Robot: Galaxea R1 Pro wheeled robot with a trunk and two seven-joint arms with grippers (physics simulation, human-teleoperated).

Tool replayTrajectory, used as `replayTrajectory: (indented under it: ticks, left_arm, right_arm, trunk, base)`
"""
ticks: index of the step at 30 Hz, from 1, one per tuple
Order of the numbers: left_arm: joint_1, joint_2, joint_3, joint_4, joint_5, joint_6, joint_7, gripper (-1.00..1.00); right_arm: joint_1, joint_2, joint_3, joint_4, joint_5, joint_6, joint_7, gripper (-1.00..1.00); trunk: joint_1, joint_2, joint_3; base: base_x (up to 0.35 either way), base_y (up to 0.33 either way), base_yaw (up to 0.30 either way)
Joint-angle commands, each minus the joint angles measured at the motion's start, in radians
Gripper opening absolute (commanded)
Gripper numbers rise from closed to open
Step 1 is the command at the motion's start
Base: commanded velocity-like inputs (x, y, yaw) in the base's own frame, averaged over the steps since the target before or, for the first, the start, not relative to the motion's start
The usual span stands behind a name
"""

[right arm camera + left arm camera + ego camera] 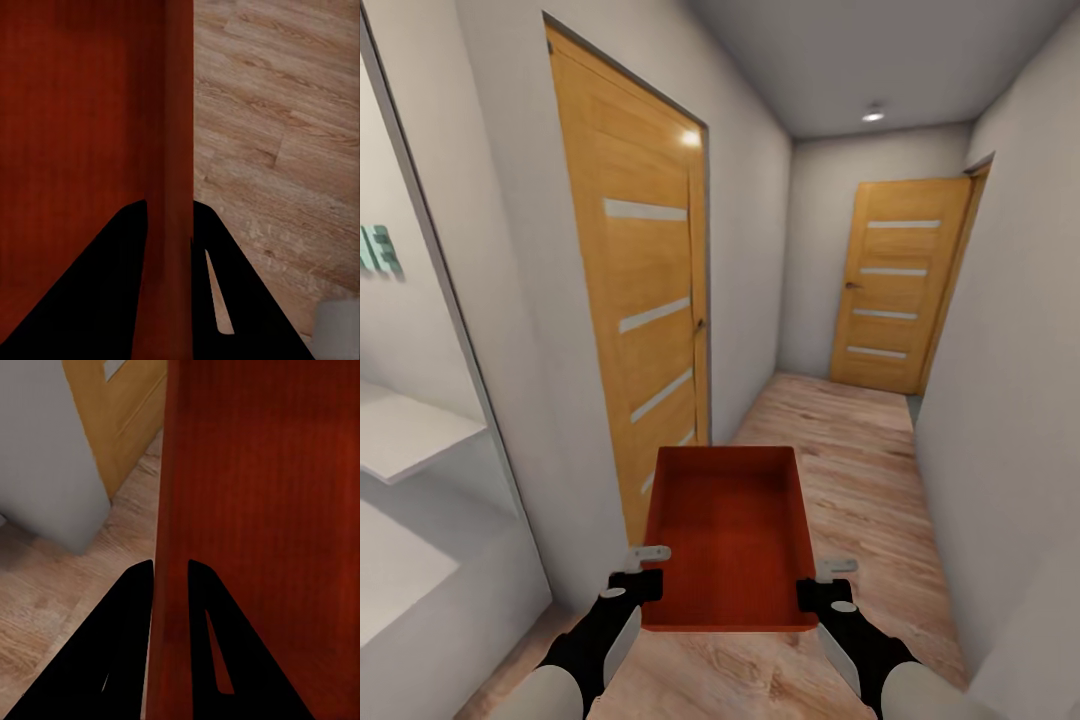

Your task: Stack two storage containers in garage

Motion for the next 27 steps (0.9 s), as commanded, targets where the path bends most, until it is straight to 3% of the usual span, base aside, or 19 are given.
replayTrajectory:
  ticks: [1,27]
  left_arm:
    - [0.000,0.006,0.037,-0.005,-0.016,0.007,0.059,-1.00]
    - [0.000,0.006,0.037,-0.005,-0.016,0.007,0.058,-1.00]
  right_arm:
    - [0.000,-0.001,-0.011,-0.001,-0.017,0.001,0.000,-1.00]
    - [0.000,-0.001,-0.010,-0.001,-0.017,0.002,0.002,-1.00]
  trunk:
    - [0.001,-0.001,0.000]
    - [0.001,-0.001,0.000]
  base:
    - [0.323,0.000,-0.028]
    - [0.323,0.011,-0.209]
